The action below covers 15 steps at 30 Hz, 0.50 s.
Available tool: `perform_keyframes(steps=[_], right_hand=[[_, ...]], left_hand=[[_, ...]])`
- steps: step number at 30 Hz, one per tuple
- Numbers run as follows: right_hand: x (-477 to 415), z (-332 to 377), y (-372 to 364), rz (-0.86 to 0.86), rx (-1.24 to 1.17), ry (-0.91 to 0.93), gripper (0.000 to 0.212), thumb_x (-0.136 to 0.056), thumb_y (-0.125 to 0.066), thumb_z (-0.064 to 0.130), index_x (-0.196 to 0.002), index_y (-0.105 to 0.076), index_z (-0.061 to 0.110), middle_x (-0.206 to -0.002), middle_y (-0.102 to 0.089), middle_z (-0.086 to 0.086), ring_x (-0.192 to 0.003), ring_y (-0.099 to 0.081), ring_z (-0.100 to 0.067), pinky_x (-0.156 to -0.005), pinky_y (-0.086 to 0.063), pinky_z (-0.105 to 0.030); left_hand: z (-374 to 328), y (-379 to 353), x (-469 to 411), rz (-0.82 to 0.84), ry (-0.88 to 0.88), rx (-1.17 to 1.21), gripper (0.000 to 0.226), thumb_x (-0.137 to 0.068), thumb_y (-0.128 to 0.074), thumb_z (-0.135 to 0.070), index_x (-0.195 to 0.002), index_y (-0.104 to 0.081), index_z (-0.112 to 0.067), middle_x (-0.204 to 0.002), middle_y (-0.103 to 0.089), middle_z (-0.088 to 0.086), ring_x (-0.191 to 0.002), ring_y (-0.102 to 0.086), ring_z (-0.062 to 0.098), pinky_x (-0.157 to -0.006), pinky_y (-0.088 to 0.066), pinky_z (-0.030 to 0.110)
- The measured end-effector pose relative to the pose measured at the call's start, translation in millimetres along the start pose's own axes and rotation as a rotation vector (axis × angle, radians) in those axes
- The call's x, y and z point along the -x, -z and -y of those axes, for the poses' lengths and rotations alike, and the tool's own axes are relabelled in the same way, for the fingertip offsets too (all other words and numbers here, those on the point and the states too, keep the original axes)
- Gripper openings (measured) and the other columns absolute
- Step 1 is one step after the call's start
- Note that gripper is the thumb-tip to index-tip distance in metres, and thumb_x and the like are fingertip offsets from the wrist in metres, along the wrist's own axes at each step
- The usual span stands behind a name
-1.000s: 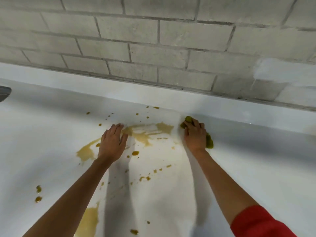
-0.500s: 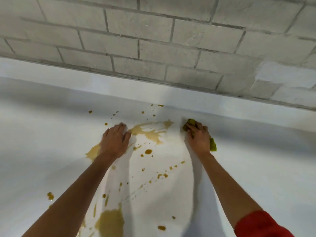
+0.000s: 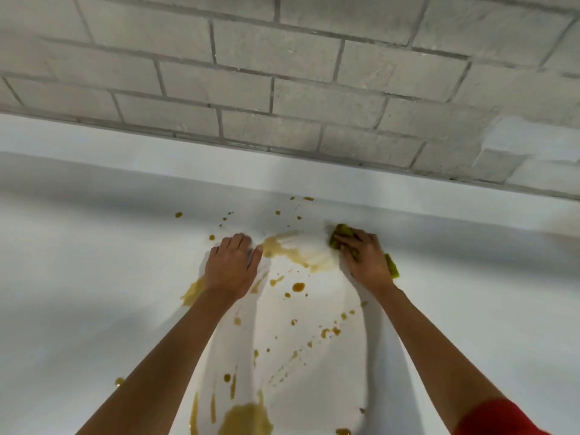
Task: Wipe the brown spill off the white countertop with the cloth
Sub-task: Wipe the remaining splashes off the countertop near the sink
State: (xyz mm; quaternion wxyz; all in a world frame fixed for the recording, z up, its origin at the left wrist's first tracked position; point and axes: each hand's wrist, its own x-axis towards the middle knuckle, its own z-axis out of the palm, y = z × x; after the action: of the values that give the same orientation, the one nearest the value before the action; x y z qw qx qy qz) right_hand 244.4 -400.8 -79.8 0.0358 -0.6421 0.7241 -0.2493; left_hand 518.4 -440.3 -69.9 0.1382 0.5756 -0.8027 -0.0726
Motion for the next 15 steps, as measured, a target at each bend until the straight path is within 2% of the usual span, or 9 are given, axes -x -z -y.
perform_keyframes(steps=[3, 5, 7, 11, 13, 15], right_hand=[[-27, 19, -15, -0.047, 0.052, -0.175, 0.033, -0.093, -0.047, 0.015, -0.124, -0.058, 0.016, -0.134, -0.051, -0.009, -0.113, -0.045, -0.035, -0.095, -0.04, -0.042], [-38, 43, -29, -0.014, 0.069, -0.189, 0.034, -0.094, -0.044, 0.017, -0.126, -0.056, 0.016, -0.137, -0.047, -0.008, -0.116, -0.043, -0.034, -0.095, -0.041, -0.044], [-37, 68, -40, 0.035, 0.055, -0.093, 0.033, -0.094, -0.045, 0.02, -0.124, -0.058, 0.018, -0.137, -0.048, -0.008, -0.116, -0.043, -0.032, -0.095, -0.04, -0.042], [2, 82, -37, 0.121, -0.11, 0.226, 0.029, -0.091, -0.053, 0.022, -0.118, -0.063, 0.026, -0.129, -0.057, -0.002, -0.112, -0.048, -0.024, -0.099, -0.038, -0.033], [10, 64, -25, 0.118, -0.121, 0.251, 0.028, -0.09, -0.056, 0.02, -0.116, -0.065, 0.027, -0.128, -0.058, 0.0, -0.113, -0.048, -0.023, -0.101, -0.035, -0.027], [4, 41, -14, 0.061, -0.044, 0.166, 0.027, -0.089, -0.058, 0.016, -0.114, -0.067, 0.022, -0.13, -0.056, -0.006, -0.119, -0.046, -0.028, -0.103, -0.03, -0.029]], left_hand=[[1, 0, -1, 0.006, -0.007, -0.002, 0.042, -0.098, -0.033, -0.036, -0.125, -0.052, -0.01, -0.129, -0.056, 0.005, -0.112, -0.051, 0.026, -0.091, -0.039, 0.037], [3, 1, -2, 0.011, -0.016, -0.01, 0.042, -0.099, -0.032, -0.036, -0.125, -0.052, -0.01, -0.129, -0.055, 0.005, -0.113, -0.051, 0.026, -0.091, -0.039, 0.037], [4, 2, -3, 0.011, -0.017, -0.021, 0.043, -0.099, -0.032, -0.036, -0.125, -0.053, -0.01, -0.128, -0.056, 0.005, -0.112, -0.052, 0.025, -0.09, -0.04, 0.037], [2, 3, -2, 0.01, -0.024, -0.022, 0.042, -0.099, -0.032, -0.035, -0.123, -0.054, -0.008, -0.124, -0.058, 0.006, -0.109, -0.053, 0.027, -0.088, -0.042, 0.039], [2, 4, -2, 0.017, -0.025, -0.02, 0.042, -0.099, -0.03, -0.035, -0.124, -0.053, -0.009, -0.125, -0.057, 0.005, -0.11, -0.053, 0.025, -0.088, -0.042, 0.038], [4, 3, -1, 0.018, -0.022, -0.009, 0.042, -0.099, -0.029, -0.035, -0.125, -0.052, -0.01, -0.126, -0.056, 0.004, -0.111, -0.052, 0.023, -0.088, -0.041, 0.036]])
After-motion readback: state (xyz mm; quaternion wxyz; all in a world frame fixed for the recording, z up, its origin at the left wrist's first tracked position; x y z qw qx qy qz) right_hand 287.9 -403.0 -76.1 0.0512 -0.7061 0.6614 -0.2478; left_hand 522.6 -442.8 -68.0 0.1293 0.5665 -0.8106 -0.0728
